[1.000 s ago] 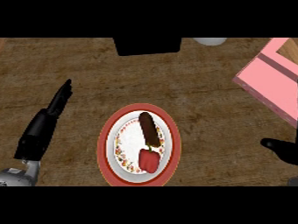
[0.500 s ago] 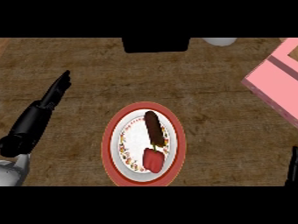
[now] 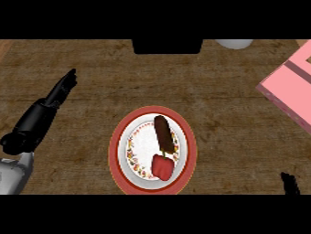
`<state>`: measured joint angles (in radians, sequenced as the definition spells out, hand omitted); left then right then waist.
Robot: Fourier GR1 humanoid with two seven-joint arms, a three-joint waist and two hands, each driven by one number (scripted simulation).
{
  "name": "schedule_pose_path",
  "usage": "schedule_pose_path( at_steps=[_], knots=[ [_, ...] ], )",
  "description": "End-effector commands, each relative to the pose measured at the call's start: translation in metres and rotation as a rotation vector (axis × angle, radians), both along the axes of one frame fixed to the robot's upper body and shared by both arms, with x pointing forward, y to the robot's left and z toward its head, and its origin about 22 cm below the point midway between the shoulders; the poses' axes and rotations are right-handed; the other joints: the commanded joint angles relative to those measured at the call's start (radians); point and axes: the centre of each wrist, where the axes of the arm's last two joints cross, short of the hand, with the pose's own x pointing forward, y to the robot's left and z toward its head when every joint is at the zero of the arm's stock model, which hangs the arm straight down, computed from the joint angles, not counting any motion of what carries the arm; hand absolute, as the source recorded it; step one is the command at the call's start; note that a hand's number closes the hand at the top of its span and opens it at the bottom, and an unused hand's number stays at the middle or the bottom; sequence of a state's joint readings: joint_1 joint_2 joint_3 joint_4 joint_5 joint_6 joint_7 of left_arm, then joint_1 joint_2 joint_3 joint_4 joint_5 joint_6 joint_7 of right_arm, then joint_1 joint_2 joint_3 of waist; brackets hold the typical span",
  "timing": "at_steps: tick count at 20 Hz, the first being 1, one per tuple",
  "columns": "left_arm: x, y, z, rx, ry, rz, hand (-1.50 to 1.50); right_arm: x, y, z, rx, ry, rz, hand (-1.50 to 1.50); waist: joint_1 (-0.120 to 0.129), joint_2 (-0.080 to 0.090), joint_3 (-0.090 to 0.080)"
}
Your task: Pick the bell pepper from the plate and place it in the cardboard box
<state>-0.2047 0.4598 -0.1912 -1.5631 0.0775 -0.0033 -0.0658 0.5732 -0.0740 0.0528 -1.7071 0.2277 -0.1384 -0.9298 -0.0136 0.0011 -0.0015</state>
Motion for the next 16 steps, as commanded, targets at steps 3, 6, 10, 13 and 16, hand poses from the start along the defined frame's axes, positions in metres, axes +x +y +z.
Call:
schedule_pose_path(
  at_steps=[3,6,10,13,16],
  knots=[
    [-0.006,-0.018,-0.012,-0.01,0.004,-0.037,0.0,0.0,0.03,0.05,-0.202,0.085,0.03,-1.5,0.014,0.0,-0.001],
    [0.001,-0.006,-0.006,0.002,0.001,-0.024,0.0,-0.015,0.056,0.063,-0.267,0.15,0.001,-1.5,0.008,0.0,-0.001],
    [0.003,-0.009,-0.01,0.004,0.0,-0.026,0.0,-0.019,0.068,0.082,-0.323,0.261,0.019,-1.5,0.007,-0.001,0.0],
    [0.014,-0.002,-0.007,0.015,-0.006,-0.01,0.0,-0.015,0.106,0.088,-0.314,0.293,0.024,-1.5,0.006,0.0,0.0],
    [0.011,0.02,-0.008,-0.001,-0.005,-0.015,0.0,-0.014,0.104,0.1,-0.316,0.337,0.047,-1.5,0.008,0.0,0.001]
  ],
)
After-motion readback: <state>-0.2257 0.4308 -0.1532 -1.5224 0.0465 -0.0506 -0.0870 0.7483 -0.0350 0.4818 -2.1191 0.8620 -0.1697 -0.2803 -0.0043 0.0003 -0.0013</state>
